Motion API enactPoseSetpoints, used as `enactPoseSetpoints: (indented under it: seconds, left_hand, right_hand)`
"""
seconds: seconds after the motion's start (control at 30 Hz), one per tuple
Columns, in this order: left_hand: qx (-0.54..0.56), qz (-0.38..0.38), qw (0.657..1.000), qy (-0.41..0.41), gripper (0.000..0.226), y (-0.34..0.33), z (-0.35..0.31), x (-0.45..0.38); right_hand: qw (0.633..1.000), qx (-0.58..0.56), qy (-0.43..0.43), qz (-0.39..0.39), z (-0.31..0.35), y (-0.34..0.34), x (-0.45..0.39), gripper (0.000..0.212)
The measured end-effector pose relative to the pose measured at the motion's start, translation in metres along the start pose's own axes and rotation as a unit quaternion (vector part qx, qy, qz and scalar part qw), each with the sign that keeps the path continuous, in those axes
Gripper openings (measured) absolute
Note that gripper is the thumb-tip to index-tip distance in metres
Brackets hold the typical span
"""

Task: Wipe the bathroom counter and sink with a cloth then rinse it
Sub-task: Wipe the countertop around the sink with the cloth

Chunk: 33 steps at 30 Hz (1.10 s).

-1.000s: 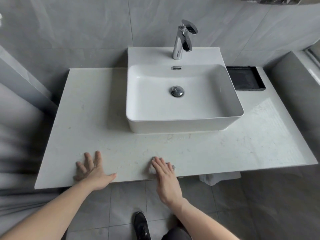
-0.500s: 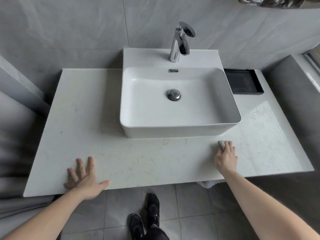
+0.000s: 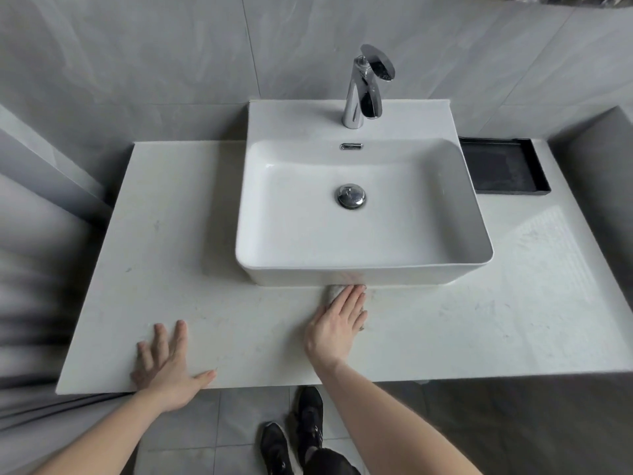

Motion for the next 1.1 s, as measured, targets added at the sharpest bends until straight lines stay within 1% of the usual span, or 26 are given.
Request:
enactPoseSetpoints:
  seconds: [0.03,0.1,0.17,0.2,0.23,0.27,0.33,0.4,0.5,0.53,0.6,0.7,0.77,0.83,0.9,1.0,1.1]
  left_hand:
    - [-0.001,0.001,1.000,0.000,0.124,-0.001,0.000,0.000]
    - [-0.003,0.002,1.000,0.001,0.124,-0.001,0.001,-0.001]
    - [-0.003,0.005,1.000,0.005,0.125,0.000,0.002,-0.001]
    - [-0.004,0.005,1.000,0.007,0.125,0.000,0.002,-0.001]
    - [-0.005,0.004,1.000,0.010,0.125,0.001,0.002,-0.001]
    - [-0.007,0.004,1.000,0.013,0.126,0.001,0.002,-0.001]
    - [-0.008,0.006,1.000,0.016,0.126,0.002,0.001,0.000]
    - [-0.009,0.007,1.000,0.017,0.126,0.002,0.001,0.000]
    - [-0.011,0.011,1.000,0.016,0.126,0.002,0.000,0.000]
    - [-0.014,0.012,1.000,0.016,0.126,0.001,0.000,0.000]
    - [-0.018,0.013,1.000,0.013,0.126,0.000,0.000,-0.001]
    - [-0.024,0.016,1.000,0.010,0.125,-0.002,-0.001,-0.003]
    - [-0.028,0.017,0.999,0.008,0.125,-0.004,0.000,-0.006]
    - [-0.034,0.014,0.999,0.008,0.125,-0.005,0.001,-0.007]
    - [-0.033,0.012,0.999,0.006,0.124,-0.006,0.001,-0.008]
    - [-0.027,0.009,1.000,0.000,0.123,-0.007,0.000,-0.009]
    - [-0.025,-0.004,1.000,-0.007,0.123,-0.006,0.000,-0.010]
  right_hand:
    - [0.999,0.023,0.030,0.016,-0.002,0.000,0.002,0.074]
    - [0.987,0.078,0.132,0.058,-0.007,0.002,0.009,0.090]
    - [0.954,0.115,0.254,0.110,-0.016,0.008,0.020,0.098]
    - [0.938,0.123,0.299,0.124,-0.024,0.014,0.025,0.099]
    - [0.929,0.119,0.324,0.131,-0.036,0.024,0.026,0.100]
    - [0.931,0.106,0.325,0.132,-0.050,0.036,0.023,0.100]
    - [0.954,0.063,0.273,0.108,-0.080,0.069,0.009,0.092]
    - [0.974,0.030,0.216,0.058,-0.109,0.109,-0.010,0.075]
    - [0.985,0.021,0.170,-0.005,-0.138,0.157,-0.041,0.053]
    - [0.989,0.022,0.145,-0.026,-0.147,0.169,-0.053,0.048]
    - [0.995,0.019,0.085,-0.057,-0.165,0.182,-0.071,0.047]
    - [0.997,0.050,0.017,-0.058,-0.172,0.166,-0.078,0.051]
    - [0.994,0.095,-0.005,-0.061,-0.162,0.142,-0.068,0.057]
    - [0.993,0.101,-0.012,-0.063,-0.139,0.117,-0.052,0.063]
    - [0.994,0.095,0.010,-0.053,-0.106,0.089,-0.034,0.069]
    - [0.995,0.077,0.060,-0.016,-0.050,0.041,-0.003,0.084]
    - [0.987,0.074,0.139,0.037,0.011,-0.012,0.035,0.093]
Point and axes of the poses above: each hand's wrist, its own x-axis away from the middle knuckle, its own y-axis out of the back of the hand, z = x × y, the point moved 10 cm from there along -x, towards the middle knuckle, and after that the axes turned 4 degrees about y, right-handed, at the moved point
